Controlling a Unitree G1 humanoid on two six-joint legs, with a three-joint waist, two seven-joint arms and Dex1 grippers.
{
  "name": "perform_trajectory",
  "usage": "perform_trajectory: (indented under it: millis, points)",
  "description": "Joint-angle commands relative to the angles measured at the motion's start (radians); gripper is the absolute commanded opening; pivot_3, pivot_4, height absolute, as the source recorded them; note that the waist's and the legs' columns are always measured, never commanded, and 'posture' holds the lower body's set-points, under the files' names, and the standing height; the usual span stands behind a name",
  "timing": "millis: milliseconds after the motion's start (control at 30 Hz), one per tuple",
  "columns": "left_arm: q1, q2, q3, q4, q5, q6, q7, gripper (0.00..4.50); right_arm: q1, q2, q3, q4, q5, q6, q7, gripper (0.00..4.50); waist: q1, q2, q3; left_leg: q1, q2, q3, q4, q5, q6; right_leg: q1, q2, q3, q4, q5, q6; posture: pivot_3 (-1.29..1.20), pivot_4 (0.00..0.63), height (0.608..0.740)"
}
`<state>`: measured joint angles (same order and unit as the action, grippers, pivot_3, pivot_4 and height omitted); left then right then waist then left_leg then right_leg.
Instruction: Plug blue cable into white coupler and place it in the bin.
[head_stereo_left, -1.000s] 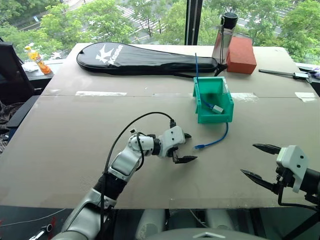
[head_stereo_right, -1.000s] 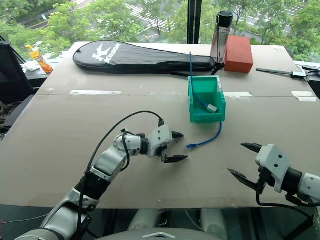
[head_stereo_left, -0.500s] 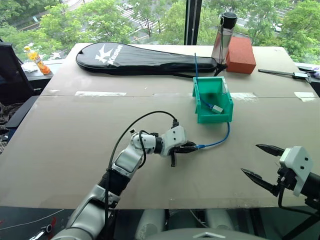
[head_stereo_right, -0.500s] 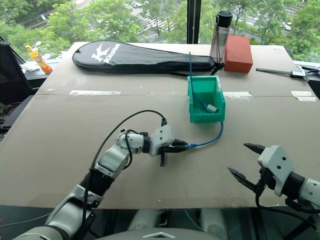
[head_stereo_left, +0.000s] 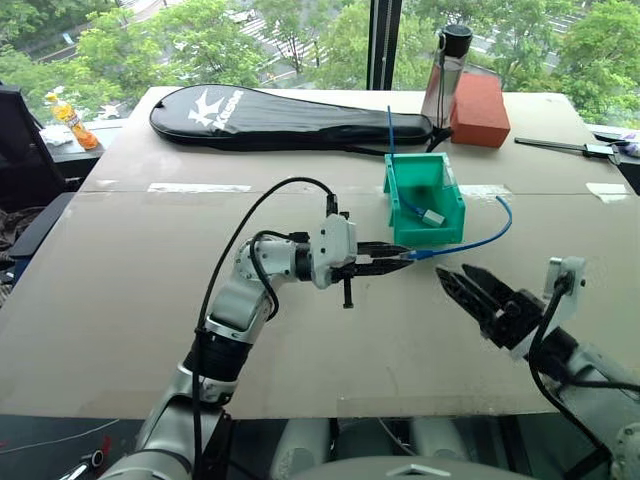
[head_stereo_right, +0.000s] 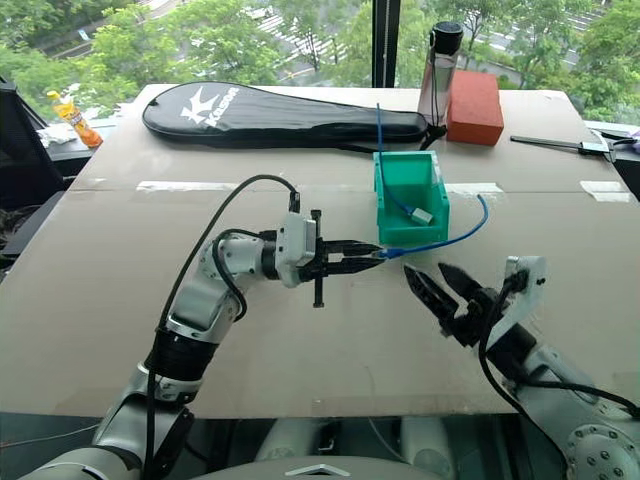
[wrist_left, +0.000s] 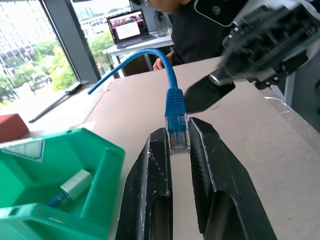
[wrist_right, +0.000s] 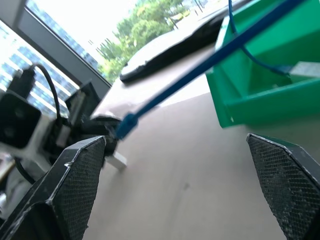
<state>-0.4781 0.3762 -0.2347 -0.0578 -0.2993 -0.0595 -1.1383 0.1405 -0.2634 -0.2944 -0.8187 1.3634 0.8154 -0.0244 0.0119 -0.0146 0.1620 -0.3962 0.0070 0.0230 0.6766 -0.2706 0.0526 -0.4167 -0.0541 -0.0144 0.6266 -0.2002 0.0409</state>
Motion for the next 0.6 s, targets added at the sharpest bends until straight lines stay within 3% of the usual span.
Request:
perform_trajectory:
  millis: [33,233,600]
  points:
    - [-0.003,-0.008,0.016,0.02,0.023,-0.094,0.014,0.05,-0.049,0.01,0.069,-0.018,0.08,-0.059,-0.127,4.5,0.002,0.0,0.0,0.0,0.0,0.0,0.0,0.0,0.0,0.0,0.0,0.0,0.0,0.001,0.002,0.0,0.15,0.74]
    - [-0.019,-0.037,0.0,0.092,0.063,-0.182,0.041,0.05,-0.107,0.004,0.156,0.006,0.107,-0.118,-0.216,4.5,0.001,0.0,0.0,0.0,-0.001,0.001,0.0,0.0,0.0,0.0,0.0,0.0,0.0,0.001,0.002,0.0,0.15,0.74]
    - [-0.019,-0.061,0.003,0.121,0.077,-0.259,0.062,0.05,-0.115,-0.031,0.226,0.031,0.107,-0.17,-0.253,4.5,0.001,0.0,0.0,0.0,0.0,0.0,0.0,0.0,0.0,0.0,0.001,0.0,0.0,0.001,0.002,0.0,0.15,0.74]
